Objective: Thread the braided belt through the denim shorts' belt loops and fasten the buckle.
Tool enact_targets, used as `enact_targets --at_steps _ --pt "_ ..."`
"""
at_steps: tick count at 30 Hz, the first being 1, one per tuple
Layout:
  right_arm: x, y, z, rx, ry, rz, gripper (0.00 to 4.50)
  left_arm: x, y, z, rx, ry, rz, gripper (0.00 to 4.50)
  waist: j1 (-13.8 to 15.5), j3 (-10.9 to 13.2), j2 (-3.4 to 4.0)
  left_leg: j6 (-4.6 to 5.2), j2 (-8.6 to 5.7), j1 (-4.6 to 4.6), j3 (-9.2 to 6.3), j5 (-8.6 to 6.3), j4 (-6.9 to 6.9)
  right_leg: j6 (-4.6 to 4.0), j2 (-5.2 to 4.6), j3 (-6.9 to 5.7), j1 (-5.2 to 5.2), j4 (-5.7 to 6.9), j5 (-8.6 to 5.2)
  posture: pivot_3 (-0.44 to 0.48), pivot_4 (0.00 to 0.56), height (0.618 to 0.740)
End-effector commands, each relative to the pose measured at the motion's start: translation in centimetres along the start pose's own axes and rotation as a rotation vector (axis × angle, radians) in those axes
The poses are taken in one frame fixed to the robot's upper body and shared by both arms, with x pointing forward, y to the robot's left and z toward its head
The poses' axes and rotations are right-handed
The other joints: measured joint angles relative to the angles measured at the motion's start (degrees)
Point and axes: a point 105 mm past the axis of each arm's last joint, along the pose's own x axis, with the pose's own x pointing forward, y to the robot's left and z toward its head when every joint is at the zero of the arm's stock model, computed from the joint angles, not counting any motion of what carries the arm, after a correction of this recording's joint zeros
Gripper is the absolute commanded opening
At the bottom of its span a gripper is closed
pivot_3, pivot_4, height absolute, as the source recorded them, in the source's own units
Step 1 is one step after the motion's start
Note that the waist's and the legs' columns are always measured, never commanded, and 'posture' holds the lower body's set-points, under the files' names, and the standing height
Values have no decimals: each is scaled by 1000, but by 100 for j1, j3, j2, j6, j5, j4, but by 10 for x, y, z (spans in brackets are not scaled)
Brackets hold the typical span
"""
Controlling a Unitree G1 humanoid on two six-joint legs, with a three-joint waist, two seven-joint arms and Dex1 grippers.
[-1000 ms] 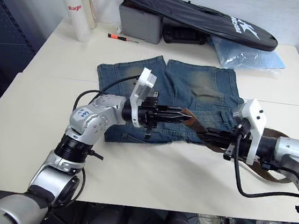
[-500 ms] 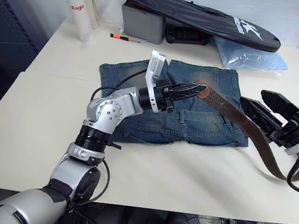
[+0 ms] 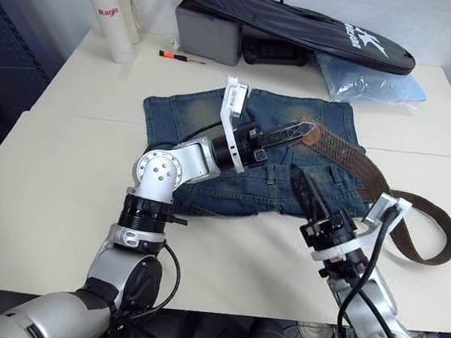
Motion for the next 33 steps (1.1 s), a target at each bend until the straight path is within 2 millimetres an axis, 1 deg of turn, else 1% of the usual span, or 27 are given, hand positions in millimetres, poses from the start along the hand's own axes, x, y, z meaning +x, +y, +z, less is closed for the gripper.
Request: enact_targets --at_steps 1,4,8,11,17,19,21,24,27,28,33 --pt "4 -1 3 -12 -56 15 4468 -1 -9 5 35 -15 -16 0 1 0 0 0 0 0 1 0 0 0 0 0 -1 0 0 0 150 740" --pt "10 -2 12 29 -156 31 4468 -2 -8 4 35 -16 1 0 -2 0 1 0 1 -1 6 0 -1 -1 2 5 -9 3 0 0 150 740" --pt "9 -5 24 40 -241 29 4468 -3 -5 8 19 -48 22 0 6 0 0 0 1 -3 12 0 -1 -1 1 11 -14 5 0 0 150 740" --pt "8 -9 37 50 -319 18 4468 -4 -1 8 6 -51 38 0 0 0 0 1 1 -4 15 -1 -2 -1 1 13 -16 4 0 0 150 740" --pt "10 -8 33 38 -290 25 4468 -4 1 2 2 -26 52 0 -2 0 1 1 1 -6 35 -1 -7 -1 2 35 -39 12 0 0 150 740" --pt "11 -8 33 40 -291 23 3955 -4 2 1 -2 -18 54 0 -1 0 1 1 1 -15 45 -1 -7 -1 3 49 -57 20 0 0 150 740" --pt "11 -8 33 38 -287 23 3235 -3 3 0 -8 -16 59 0 -1 0 1 1 1 -18 50 -1 -7 -1 3 53 -64 24 0 0 150 740" --pt "12 -8 33 37 -288 23 1590 -5 6 -3 -9 -2 73 0 -1 0 1 1 1 -17 53 -1 -7 -1 4 55 -65 24 0 0 150 740" --pt "12 -9 35 27 -288 20 160 -6 9 -4 -5 8 88 0 -1 0 1 1 1 -18 53 -1 -7 -1 4 56 -66 24 0 0 150 740" --pt "12 -9 36 23 -288 20 69 -7 9 -5 -6 10 91 0 -1 0 1 1 1 -18 54 -1 -7 -1 4 57 -67 24 0 0 150 740" --pt "12 -8 44 -13 -291 15 69 -9 11 -7 22 45 95 0 -1 0 1 2 1 -18 55 -1 -7 -1 4 58 -68 23 0 0 150 740"
